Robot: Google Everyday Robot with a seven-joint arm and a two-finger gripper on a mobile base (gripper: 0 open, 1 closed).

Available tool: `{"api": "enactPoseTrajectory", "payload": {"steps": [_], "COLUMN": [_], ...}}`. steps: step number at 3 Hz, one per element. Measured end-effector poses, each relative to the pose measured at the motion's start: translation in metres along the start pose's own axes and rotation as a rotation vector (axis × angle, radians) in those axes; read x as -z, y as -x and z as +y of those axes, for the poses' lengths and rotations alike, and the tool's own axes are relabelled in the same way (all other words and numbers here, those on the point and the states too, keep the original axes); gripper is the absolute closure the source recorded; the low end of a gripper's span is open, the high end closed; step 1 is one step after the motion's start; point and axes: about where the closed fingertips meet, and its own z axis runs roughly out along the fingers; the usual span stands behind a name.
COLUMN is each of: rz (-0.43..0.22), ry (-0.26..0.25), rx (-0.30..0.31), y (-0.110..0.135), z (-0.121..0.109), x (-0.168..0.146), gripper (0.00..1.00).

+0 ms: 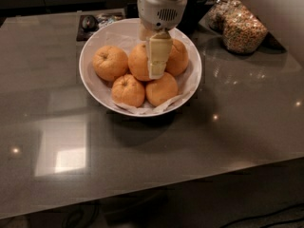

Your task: Pick orange from white bowl

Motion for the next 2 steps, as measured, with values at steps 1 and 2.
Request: {"api": "enactPoseTrajectory", "payload": {"steps": [1, 2], "rz": [-0.001, 0.001], "ry": [0.022, 0.049], "rx": [-0.002, 0.000], "y": [-0.002, -0.005], "z": [-0.001, 0.000], "x": [-0.009, -0.020], "gripper": [0.27, 0.26]}}
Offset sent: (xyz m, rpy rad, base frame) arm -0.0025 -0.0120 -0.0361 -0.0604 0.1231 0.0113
